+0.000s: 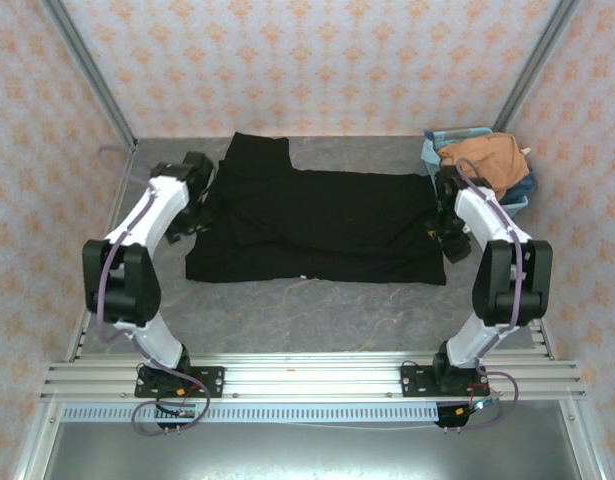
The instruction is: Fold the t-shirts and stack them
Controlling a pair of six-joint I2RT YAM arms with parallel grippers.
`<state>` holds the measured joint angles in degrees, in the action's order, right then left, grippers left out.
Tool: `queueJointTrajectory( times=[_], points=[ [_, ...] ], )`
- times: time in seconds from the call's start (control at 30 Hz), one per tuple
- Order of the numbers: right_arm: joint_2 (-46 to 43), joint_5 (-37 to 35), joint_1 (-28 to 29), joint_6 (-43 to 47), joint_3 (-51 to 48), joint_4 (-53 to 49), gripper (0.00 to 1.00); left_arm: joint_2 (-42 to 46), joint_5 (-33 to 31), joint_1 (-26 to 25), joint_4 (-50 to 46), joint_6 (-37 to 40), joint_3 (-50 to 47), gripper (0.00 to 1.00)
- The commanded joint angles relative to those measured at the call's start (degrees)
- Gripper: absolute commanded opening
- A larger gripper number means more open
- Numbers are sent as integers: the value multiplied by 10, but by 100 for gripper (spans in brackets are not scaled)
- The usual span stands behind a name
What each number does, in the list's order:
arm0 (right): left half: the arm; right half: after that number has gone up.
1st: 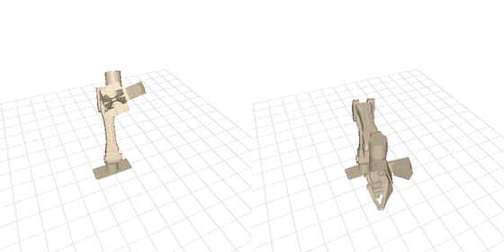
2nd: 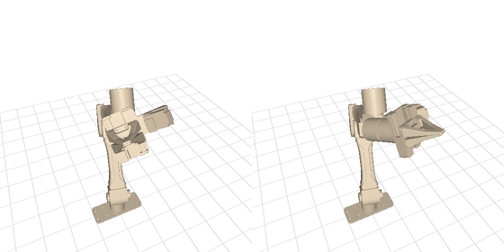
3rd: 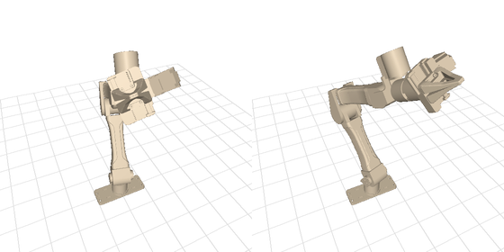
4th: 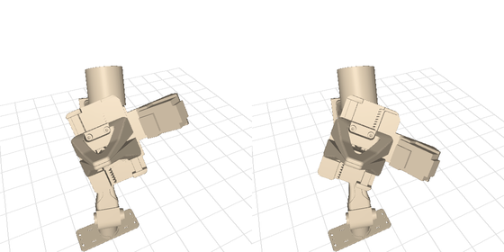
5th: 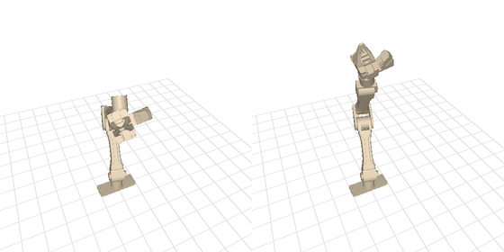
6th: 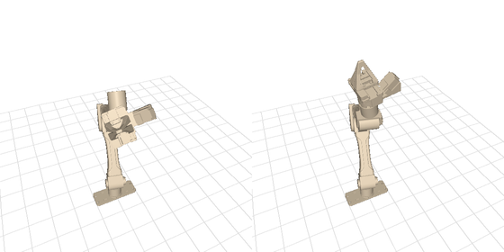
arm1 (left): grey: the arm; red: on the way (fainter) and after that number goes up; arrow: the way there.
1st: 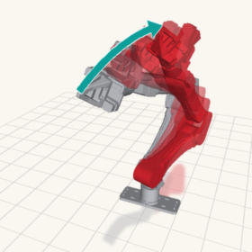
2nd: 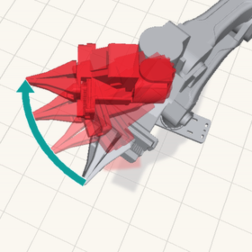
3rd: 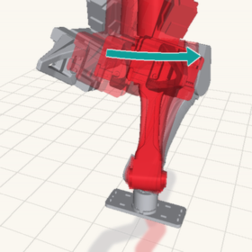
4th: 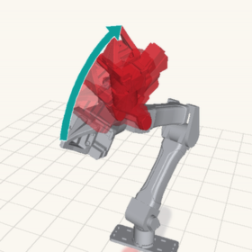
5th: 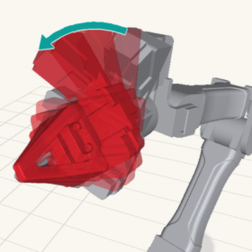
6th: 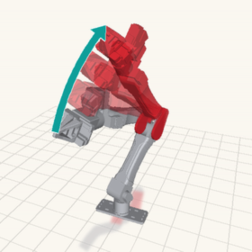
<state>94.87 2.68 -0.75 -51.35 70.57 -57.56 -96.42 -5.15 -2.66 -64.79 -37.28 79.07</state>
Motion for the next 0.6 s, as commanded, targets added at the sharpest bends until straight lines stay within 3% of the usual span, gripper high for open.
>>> queueJointTrajectory(
  times=[0.0, 0.17, 0.33, 0.53, 0.57],
  points=[
    [-36, 26, 0, 2, -67, 0, 70, 25, 89, 28, 18, -22, -86, 63],
    [-34, 55, -1, 6, -117, 31, 70, 0, 142, 59, 73, -26, -133, 63],
    [-9, 54, -6, 2, -148, 53, 70, -48, 127, 61, 97, -27, -143, 58],
    [9, 31, -8, 2, -157, 67, 63, -94, 71, 62, 112, -32, -118, 28],
    [14, 23, -8, 5, -155, 67, 60, -102, 61, 62, 110, -32, -110, 19]
  ],
)
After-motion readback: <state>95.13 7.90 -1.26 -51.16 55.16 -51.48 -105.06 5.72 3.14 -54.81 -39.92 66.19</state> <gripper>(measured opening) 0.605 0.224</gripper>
